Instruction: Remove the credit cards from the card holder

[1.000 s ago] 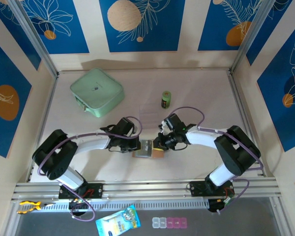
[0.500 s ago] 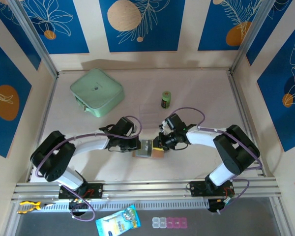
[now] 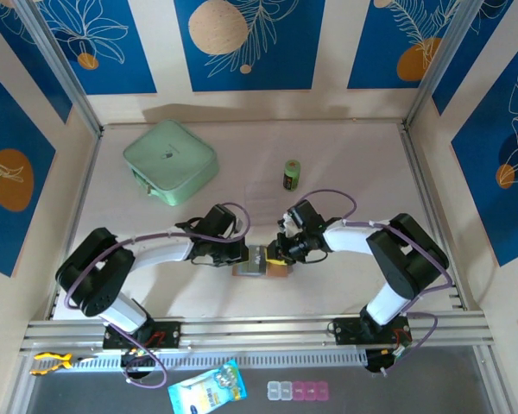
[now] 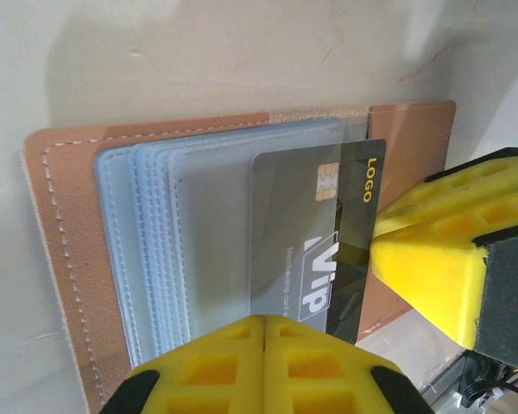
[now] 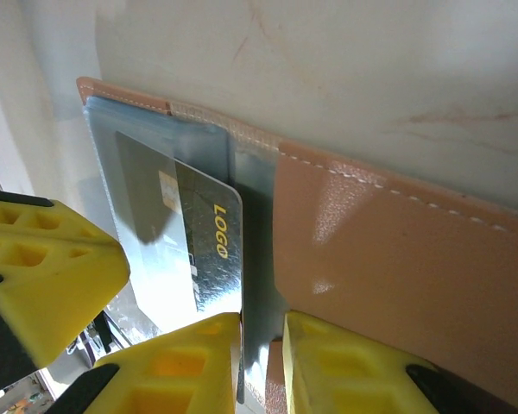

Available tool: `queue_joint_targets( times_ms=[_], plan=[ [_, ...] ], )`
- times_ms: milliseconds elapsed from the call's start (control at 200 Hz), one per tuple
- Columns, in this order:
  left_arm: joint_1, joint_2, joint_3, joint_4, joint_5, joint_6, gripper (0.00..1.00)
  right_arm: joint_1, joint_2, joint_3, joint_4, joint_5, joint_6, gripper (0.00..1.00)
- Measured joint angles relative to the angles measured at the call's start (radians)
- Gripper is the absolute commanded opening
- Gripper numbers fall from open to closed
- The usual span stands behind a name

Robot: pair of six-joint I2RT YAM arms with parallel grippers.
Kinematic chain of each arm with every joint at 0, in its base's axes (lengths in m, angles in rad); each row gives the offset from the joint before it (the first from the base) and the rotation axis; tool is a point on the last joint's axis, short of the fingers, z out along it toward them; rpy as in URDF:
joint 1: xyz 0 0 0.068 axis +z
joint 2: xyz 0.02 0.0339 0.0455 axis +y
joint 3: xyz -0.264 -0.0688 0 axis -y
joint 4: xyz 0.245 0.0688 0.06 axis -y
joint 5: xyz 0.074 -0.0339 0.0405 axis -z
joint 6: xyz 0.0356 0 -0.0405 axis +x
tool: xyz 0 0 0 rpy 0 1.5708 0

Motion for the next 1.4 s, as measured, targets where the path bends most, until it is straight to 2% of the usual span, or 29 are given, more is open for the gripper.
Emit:
queue_joint_targets(
  times_ms=[495, 1045, 1395],
  plan=[
    [0.000, 0.025, 0.000, 0.000, -0.003, 0.003, 0.03, 0.000, 0.035, 0.009, 0.056, -0.042, 0.019, 0.20],
    [0.000, 0.026, 0.000, 0.000, -0.004, 0.003, 0.04, 0.005, 0.035, 0.009, 0.071, -0.056, 0.026, 0.12],
    [0.000, 0.026, 0.000, 0.000, -0.005, 0.003, 0.03, -0.020, -0.048, -0.001, 0.007, -0.038, 0.005, 0.11]
  ],
)
